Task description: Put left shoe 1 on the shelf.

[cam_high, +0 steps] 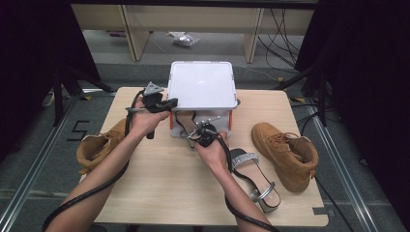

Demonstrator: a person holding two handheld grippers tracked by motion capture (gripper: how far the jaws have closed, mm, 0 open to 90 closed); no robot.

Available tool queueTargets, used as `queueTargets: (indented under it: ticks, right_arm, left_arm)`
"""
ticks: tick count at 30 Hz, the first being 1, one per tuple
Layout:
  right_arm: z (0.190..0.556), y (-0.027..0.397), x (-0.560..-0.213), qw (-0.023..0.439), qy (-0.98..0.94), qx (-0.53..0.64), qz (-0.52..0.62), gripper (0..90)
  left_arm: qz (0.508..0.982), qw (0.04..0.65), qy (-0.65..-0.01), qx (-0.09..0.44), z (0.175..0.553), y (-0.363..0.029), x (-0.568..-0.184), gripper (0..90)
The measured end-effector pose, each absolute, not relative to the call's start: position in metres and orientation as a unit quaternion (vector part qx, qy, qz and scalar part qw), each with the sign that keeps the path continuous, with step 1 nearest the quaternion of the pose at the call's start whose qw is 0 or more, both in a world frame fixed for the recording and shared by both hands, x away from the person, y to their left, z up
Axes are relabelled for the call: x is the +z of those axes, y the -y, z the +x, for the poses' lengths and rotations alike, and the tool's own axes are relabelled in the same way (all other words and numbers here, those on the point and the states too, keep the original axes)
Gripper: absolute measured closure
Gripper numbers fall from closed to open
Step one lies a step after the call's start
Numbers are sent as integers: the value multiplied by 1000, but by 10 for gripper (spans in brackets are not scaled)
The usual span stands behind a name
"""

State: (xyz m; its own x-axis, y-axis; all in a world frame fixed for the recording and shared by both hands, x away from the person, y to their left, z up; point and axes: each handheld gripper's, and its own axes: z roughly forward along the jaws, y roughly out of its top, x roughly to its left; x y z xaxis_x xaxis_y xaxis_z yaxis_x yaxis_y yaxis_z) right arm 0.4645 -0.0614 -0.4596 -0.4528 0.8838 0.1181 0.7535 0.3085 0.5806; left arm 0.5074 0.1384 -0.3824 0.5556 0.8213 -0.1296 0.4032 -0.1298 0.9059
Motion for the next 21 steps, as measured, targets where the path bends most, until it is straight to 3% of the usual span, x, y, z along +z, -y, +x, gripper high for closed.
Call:
queueTargets:
  ticks: [1,2,3,4,8,13,21]
  right_arm:
    - [464,61,-458,112,-799,291,514,629]
    - [464,61,-458,112,-799,291,514,629]
    - [463,62,-455,124,-803,292,505,487]
    - [463,62,-454,135,-806,291,498,426]
    - [470,58,-457,141,-818,297,473,299]
    - [485,48,-463,148,-814,298,475,284]
    - [494,40,-468,149,-799,290,504,389]
  left_arm:
    - [723,506,-423,207,507,-138,-383,895]
    - [723,506,-423,207,507,-138,-383,895]
    - [723,506,-423,207,507,-138,-383,895]
    - [723,506,-422,207,508,-138,-382,895]
    - [722,506,-423,208,507,-138,-383,894]
    - [724,505,-421,206,508,-139,-382,895]
    - [726,504,-420,208,508,-139,-382,895]
